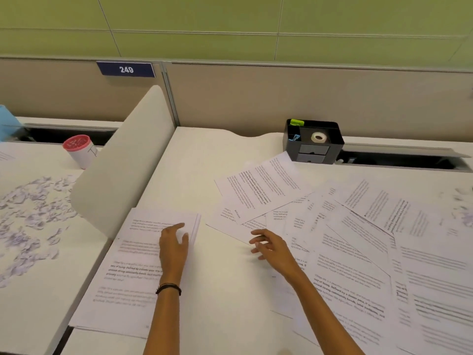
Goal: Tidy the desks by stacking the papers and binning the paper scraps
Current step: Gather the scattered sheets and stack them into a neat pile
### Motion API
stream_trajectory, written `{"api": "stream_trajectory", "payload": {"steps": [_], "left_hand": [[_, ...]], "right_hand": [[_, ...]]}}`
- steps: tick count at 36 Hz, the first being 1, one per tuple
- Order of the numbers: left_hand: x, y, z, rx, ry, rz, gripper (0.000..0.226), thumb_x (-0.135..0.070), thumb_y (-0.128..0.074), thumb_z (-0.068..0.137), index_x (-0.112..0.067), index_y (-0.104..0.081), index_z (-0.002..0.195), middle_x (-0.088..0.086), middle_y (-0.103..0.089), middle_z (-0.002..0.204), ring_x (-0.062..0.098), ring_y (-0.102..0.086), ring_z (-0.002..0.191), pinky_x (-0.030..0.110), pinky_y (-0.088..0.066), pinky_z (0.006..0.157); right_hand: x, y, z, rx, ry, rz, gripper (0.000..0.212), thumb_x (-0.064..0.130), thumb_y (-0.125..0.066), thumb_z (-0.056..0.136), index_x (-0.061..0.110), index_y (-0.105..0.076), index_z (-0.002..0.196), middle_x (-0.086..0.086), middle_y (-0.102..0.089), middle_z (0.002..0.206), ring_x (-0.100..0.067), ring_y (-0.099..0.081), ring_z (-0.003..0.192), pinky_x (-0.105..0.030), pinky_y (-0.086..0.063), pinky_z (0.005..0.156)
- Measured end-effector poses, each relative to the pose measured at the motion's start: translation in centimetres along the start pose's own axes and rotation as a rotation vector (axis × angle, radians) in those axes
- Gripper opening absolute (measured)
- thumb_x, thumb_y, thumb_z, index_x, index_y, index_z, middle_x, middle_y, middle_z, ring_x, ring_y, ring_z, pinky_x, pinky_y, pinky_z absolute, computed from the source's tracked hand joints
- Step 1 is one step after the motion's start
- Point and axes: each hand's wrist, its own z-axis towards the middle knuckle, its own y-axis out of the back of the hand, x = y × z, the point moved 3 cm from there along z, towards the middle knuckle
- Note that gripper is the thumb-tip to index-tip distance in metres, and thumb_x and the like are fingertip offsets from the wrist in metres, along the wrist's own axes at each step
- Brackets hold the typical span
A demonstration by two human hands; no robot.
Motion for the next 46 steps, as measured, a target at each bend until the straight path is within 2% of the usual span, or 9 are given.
{"api": "stream_trajectory", "payload": {"steps": [8, 13, 17, 19, 22, 27, 35, 39, 46], "left_hand": [[-4.6, -6.4, -2.8, 0.176, -0.145, -0.02, 0.033, -0.008, -0.057, 0.091, -0.012, -0.055, 0.124, 0.01, -0.048, 0.128, 0.025, -0.045, 0.12, 0.021, -0.032, 0.091], [-6.7, -9.9, -4.6, 0.295, -0.239, -0.014, 0.034, -0.01, -0.057, 0.091, -0.013, -0.054, 0.124, 0.007, -0.049, 0.128, 0.021, -0.043, 0.122, 0.016, -0.026, 0.097], [-8.1, -12.4, -5.9, 0.382, -0.341, -0.007, 0.032, -0.008, -0.056, 0.091, -0.015, -0.055, 0.122, 0.004, -0.05, 0.127, 0.02, -0.043, 0.122, 0.009, -0.021, 0.096], [-8.8, -13.5, -6.6, 0.412, -0.382, -0.021, 0.034, -0.008, -0.056, 0.09, -0.016, -0.054, 0.123, 0.004, -0.049, 0.13, 0.02, -0.042, 0.123, 0.015, -0.026, 0.101], [-9.8, -15.1, -8.1, 0.451, -0.438, -0.038, 0.037, -0.013, -0.055, 0.092, -0.018, -0.049, 0.128, 0.001, -0.044, 0.136, 0.017, -0.037, 0.129, 0.025, -0.029, 0.109], [-11.4, -17.7, -10.4, 0.558, -0.523, -0.006, 0.041, -0.023, -0.05, 0.096, -0.022, -0.042, 0.136, -0.005, -0.033, 0.146, 0.002, -0.024, 0.132, 0.013, -0.016, 0.106], [-13.1, -20.5, -11.3, 0.645, -0.516, 0.12, 0.041, -0.018, -0.049, 0.096, -0.015, -0.042, 0.137, 0.0, -0.04, 0.142, 0.015, -0.033, 0.131, 0.022, -0.028, 0.109], [-14.1, -21.3, -10.9, 0.599, -0.494, 0.188, 0.036, -0.021, -0.052, 0.094, -0.012, -0.051, 0.129, 0.002, -0.046, 0.133, 0.017, -0.04, 0.121, 0.021, -0.034, 0.098], [-15.5, -22.8, -10.4, 0.575, -0.367, 0.285, 0.044, -0.033, -0.063, 0.086, -0.011, -0.053, 0.123, 0.006, -0.043, 0.127, 0.021, -0.04, 0.118, 0.029, -0.035, 0.099]], "right_hand": [[-3.2, 9.1, -2.0, -0.275, 0.001, 0.007, 0.023, 0.007, -0.05, 0.093, 0.016, -0.059, 0.112, -0.002, -0.067, 0.1, -0.016, -0.067, 0.086, -0.025, -0.057, 0.07], [-5.5, 13.9, -3.8, -0.497, -0.009, -0.1, 0.026, 0.002, -0.051, 0.091, 0.012, -0.06, 0.114, -0.001, -0.064, 0.111, -0.012, -0.059, 0.095, -0.01, -0.043, 0.075], [-7.7, 17.1, -5.0, -0.627, -0.022, -0.133, 0.027, 0.002, -0.056, 0.089, 0.011, -0.058, 0.114, -0.006, -0.057, 0.122, -0.02, -0.051, 0.115, -0.031, -0.042, 0.098], [-8.7, 18.4, -5.5, -0.67, -0.016, -0.202, 0.03, 0.005, -0.058, 0.088, 0.01, -0.057, 0.118, -0.008, -0.052, 0.13, -0.025, -0.044, 0.126, -0.036, -0.033, 0.107], [-10.0, 19.9, -5.7, -0.675, -0.06, -0.326, 0.042, 0.015, -0.059, 0.089, 0.009, -0.049, 0.13, -0.01, -0.037, 0.146, -0.027, -0.031, 0.136, -0.037, -0.024, 0.11], [-12.3, 20.7, -6.0, -0.627, -0.137, -0.293, 0.058, 0.028, -0.055, 0.092, 0.014, -0.032, 0.144, -0.005, -0.018, 0.155, -0.022, -0.015, 0.143, -0.04, -0.014, 0.115], [-15.3, 19.7, -6.3, -0.586, -0.062, -0.604, 0.062, 0.042, -0.038, 0.09, 0.01, -0.033, 0.143, -0.009, -0.018, 0.154, -0.025, -0.013, 0.144, -0.036, -0.004, 0.117], [-15.6, 19.3, -6.5, -0.62, -0.024, -0.669, 0.062, 0.045, -0.031, 0.09, 0.01, -0.039, 0.14, -0.009, -0.025, 0.152, -0.024, -0.021, 0.142, -0.037, -0.007, 0.117], [-15.3, 19.2, -6.7, -0.642, -0.001, -0.63, 0.057, 0.038, -0.034, 0.089, 0.01, -0.04, 0.139, -0.008, -0.029, 0.151, -0.021, -0.023, 0.141, -0.035, -0.009, 0.117]]}}
